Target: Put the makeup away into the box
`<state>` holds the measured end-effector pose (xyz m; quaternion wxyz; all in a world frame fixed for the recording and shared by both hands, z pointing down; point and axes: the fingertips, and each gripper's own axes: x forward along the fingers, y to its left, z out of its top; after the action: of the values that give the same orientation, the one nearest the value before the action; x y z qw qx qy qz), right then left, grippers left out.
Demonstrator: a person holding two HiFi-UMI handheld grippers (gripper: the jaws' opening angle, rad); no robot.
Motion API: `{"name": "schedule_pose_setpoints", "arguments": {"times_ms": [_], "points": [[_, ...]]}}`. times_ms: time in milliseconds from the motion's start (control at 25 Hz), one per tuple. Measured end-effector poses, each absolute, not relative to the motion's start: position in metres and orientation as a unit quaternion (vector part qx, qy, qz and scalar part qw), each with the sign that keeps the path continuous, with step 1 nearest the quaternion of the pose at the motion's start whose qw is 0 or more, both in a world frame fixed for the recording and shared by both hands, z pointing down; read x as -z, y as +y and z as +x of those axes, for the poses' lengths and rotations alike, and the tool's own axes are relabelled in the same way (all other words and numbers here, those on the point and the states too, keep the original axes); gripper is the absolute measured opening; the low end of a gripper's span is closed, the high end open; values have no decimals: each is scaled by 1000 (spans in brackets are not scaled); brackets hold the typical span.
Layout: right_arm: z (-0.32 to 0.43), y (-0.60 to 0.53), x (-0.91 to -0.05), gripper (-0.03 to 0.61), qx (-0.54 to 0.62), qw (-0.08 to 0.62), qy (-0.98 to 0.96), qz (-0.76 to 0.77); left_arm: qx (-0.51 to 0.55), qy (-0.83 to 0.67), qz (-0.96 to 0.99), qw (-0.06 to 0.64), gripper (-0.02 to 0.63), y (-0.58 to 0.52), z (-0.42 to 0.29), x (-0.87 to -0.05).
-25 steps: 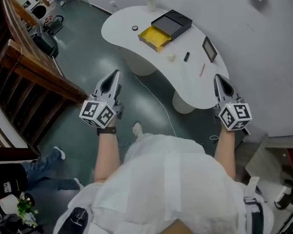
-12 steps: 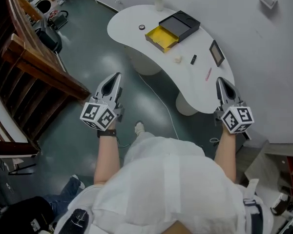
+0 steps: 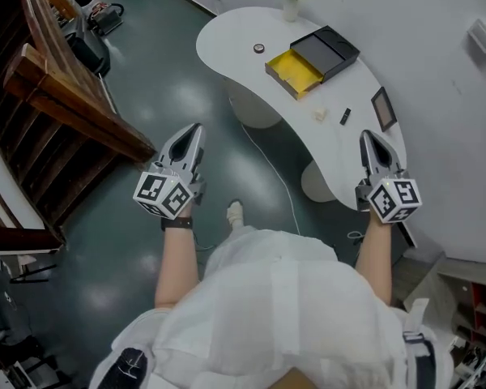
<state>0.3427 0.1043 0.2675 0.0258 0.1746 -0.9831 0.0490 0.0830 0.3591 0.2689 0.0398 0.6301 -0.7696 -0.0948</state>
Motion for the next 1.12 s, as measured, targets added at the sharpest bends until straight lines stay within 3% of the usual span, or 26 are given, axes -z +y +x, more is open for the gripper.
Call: {"name": "schedule_pose_setpoints", "arguments": {"times_ms": [560, 1120], "points": [[185, 97, -254, 11, -41, 14, -977, 207, 92, -736, 670, 29, 25, 344, -68, -262], [116, 65, -263, 11, -38, 26, -972, 231, 102, -714, 692, 27, 25, 294, -144, -264]]}}
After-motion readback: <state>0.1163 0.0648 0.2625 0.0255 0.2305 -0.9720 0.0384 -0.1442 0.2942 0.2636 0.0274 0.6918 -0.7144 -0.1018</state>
